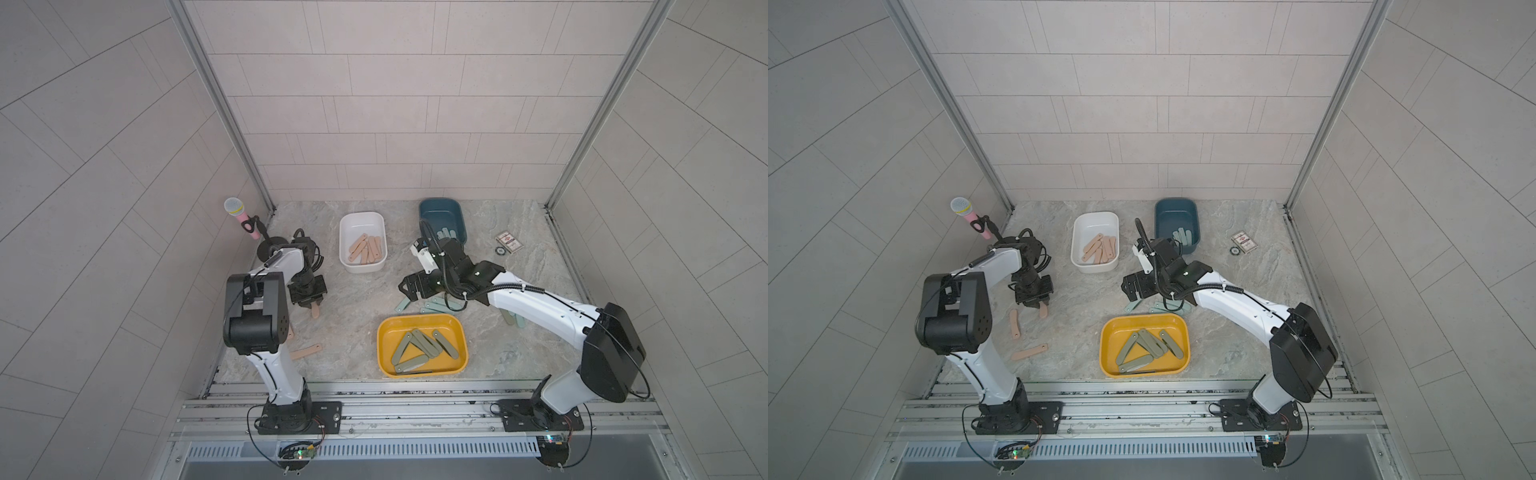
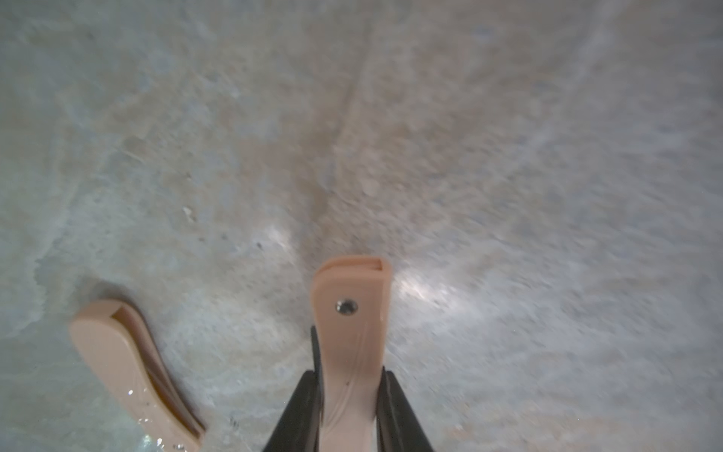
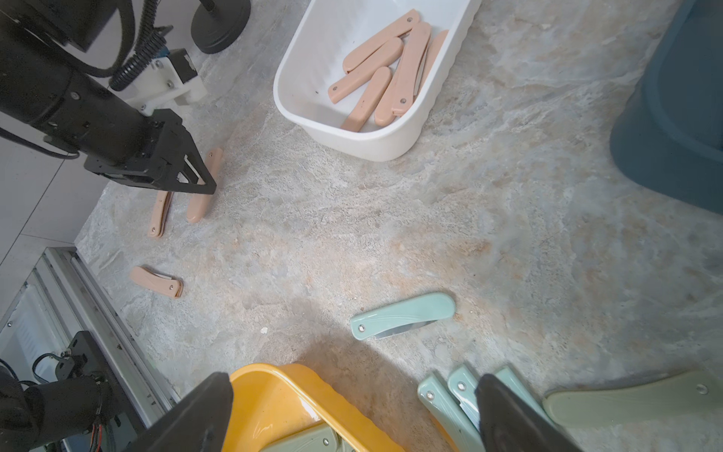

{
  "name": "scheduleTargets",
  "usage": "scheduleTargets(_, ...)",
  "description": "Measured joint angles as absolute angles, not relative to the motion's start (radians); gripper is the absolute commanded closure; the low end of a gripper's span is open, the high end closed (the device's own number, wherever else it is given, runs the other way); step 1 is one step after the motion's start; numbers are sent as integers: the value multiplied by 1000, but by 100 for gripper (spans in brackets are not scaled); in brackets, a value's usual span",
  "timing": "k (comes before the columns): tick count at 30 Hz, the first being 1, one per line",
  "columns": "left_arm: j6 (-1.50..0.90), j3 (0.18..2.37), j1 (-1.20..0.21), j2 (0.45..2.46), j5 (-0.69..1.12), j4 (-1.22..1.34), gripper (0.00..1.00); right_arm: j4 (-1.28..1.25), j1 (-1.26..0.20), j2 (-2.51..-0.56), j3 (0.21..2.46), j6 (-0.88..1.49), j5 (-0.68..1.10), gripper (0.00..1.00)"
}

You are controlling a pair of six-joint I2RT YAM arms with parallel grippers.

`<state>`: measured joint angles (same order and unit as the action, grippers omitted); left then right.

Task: Place the fruit knives into the storage box by color
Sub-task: Pick up the fruit knife from the center of the board, then place the fruit knife in the storage box.

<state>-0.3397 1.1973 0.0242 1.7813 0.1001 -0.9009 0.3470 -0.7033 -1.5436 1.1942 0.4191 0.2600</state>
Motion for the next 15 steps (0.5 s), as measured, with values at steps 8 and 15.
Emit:
scheduleTargets(8,-326,1565,-161,1802,64,-986,89,349,-685,-1627,1273,424,259,0)
scheduleTargets(15,-305,1956,-213,2069,39,-1053,89,365,-648,-1721,1354,426,268,0)
